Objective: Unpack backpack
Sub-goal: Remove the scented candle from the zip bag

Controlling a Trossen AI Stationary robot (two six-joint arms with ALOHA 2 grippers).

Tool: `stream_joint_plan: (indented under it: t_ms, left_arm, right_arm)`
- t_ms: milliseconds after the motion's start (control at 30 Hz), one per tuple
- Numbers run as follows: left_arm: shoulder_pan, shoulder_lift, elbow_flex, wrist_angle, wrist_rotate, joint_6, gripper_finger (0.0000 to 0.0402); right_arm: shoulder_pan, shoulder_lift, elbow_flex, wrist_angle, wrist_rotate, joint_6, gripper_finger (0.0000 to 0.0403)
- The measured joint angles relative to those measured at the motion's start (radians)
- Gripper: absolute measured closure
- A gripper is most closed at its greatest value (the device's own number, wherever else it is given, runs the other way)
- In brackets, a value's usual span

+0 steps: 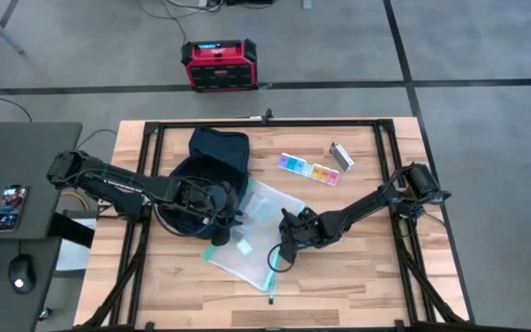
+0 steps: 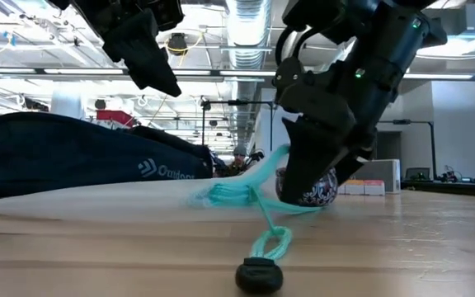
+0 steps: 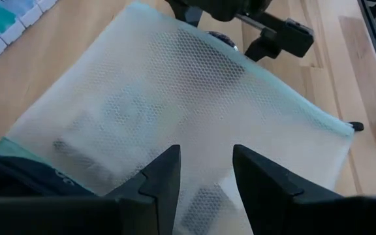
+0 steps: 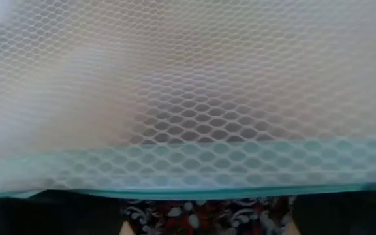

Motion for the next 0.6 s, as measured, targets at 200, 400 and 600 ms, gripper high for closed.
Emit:
stream_joint_plan:
  t_ms: [200,400,600]
  left_arm:
    - [0.0,0.0,0.0,0.001,0.003,0.0,0.0277]
    - [0.0,0.0,0.0,-0.003,0.004,-0.004,0.0277]
    - [0.0,0.0,0.0,-0.003,0.004,-0.004,0.0277]
  right_arm:
    - [-0.011,-0.018,-0.001,-0.012,-0.032,0.021,0.0121]
    - [0.04,-0.086,-0.002,-0.157,-0.107,0.043,0.0121]
    - [0.107,-0.203,-0.002,-0.354,-0.1,0.129,0.0121]
